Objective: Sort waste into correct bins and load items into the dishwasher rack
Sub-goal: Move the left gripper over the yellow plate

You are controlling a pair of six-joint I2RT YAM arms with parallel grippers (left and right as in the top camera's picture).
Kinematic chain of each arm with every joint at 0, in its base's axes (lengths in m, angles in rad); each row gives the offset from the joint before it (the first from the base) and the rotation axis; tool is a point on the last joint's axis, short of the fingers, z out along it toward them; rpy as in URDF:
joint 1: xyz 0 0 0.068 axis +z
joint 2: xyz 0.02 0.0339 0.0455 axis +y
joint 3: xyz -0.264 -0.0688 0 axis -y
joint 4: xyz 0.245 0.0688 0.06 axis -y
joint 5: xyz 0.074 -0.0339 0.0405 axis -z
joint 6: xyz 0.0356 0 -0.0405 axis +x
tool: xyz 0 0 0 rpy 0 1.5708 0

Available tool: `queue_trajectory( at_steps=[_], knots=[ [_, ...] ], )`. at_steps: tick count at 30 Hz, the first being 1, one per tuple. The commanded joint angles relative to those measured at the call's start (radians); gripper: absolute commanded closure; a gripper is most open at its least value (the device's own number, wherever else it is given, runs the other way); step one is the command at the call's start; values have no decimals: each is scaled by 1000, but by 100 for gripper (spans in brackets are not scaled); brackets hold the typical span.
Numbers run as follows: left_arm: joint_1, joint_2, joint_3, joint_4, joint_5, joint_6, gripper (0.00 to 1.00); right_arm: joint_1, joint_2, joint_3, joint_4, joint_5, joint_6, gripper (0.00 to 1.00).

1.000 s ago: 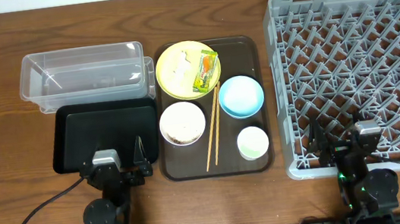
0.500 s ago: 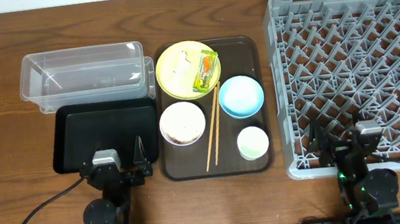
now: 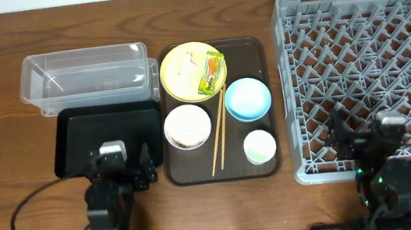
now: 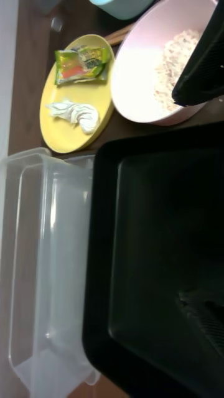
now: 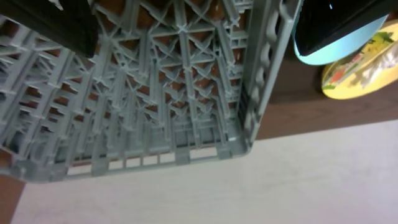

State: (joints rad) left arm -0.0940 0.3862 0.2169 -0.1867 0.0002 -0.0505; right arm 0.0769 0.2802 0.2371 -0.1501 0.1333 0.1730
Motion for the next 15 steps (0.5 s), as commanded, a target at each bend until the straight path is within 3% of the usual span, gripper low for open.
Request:
queue_trajectory(
  at_steps=[1, 9, 15],
  knots=[
    [4, 122, 137, -48, -8, 13, 5, 8, 125, 95, -27, 27, -18, 1],
    [4, 460, 443, -299, -7, 13, 5, 9, 471, 354, -241, 24, -62, 1],
    [4, 594, 579, -463, -7, 13, 5, 9, 623, 483, -314, -19, -100, 1]
  ],
)
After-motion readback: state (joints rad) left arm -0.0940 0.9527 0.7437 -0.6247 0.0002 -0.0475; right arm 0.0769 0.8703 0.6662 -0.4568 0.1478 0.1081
